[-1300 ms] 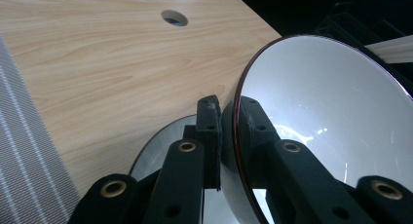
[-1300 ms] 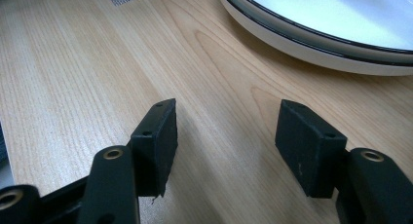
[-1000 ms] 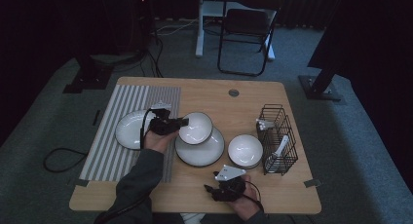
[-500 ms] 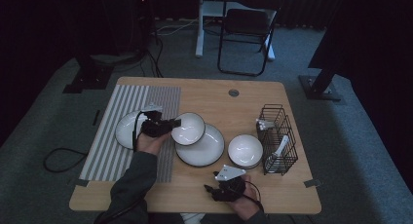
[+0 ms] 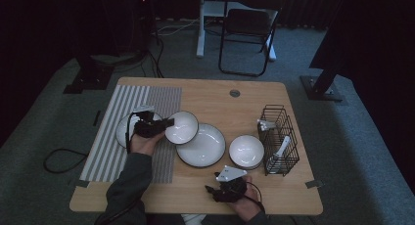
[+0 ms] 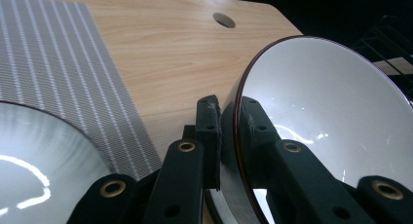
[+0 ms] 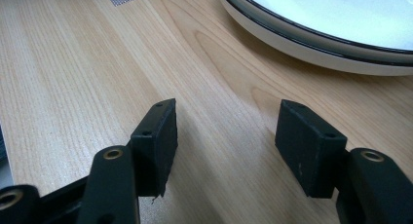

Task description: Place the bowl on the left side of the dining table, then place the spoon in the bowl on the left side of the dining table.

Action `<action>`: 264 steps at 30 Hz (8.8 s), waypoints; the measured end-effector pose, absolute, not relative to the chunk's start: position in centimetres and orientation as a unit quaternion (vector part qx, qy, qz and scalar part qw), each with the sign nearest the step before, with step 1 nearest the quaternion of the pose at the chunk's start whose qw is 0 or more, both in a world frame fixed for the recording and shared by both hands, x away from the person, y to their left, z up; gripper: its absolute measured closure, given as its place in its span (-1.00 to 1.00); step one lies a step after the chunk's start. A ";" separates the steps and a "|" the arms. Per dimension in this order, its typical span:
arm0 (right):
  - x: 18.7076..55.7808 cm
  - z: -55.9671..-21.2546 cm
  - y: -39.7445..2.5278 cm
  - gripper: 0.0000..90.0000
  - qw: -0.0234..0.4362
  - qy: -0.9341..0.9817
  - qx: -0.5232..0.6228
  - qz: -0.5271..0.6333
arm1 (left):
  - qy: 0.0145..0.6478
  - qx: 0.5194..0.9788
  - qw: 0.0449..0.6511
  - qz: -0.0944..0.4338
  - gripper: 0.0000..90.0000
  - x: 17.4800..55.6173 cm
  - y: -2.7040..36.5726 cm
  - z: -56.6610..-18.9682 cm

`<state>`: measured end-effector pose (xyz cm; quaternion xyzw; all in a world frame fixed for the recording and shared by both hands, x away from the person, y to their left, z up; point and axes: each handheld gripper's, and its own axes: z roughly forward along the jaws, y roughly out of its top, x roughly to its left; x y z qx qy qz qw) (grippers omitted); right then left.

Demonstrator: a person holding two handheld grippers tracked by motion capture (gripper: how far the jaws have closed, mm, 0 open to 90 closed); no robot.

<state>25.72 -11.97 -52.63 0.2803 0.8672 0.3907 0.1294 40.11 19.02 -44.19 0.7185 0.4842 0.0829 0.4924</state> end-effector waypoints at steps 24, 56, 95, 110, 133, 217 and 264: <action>25.8 -52.6 -11.9 -0.10 0.130 0.867 0.280 0.391 | 0.533 0.681 0.486 0.128 0.82 40.1 24.1 -44.3; 25.7 -52.6 -11.9 -0.10 0.129 0.867 0.282 0.390 | 0.629 0.625 0.418 0.198 0.81 39.8 29.7 -46.4; 25.8 -52.6 -11.9 -0.10 0.130 0.867 0.280 0.391 | 0.643 0.601 0.425 0.212 0.61 40.3 31.5 -47.8; 25.7 -52.6 -11.9 -0.11 0.129 0.867 0.282 0.390 | 0.620 0.615 0.415 0.256 0.51 39.4 30.7 -46.5; 25.7 -52.6 -11.9 -0.17 0.133 0.866 0.287 0.387 | 0.575 0.645 0.410 0.294 0.26 38.4 29.3 -45.3; 26.9 -45.7 -14.0 -0.13 0.125 0.879 0.232 0.398 | 0.482 0.699 0.429 0.307 0.16 36.2 24.6 -42.2; 27.7 -40.0 -19.6 -0.13 0.199 0.853 0.249 0.413 | 0.479 0.705 0.426 0.303 0.16 36.3 24.1 -42.5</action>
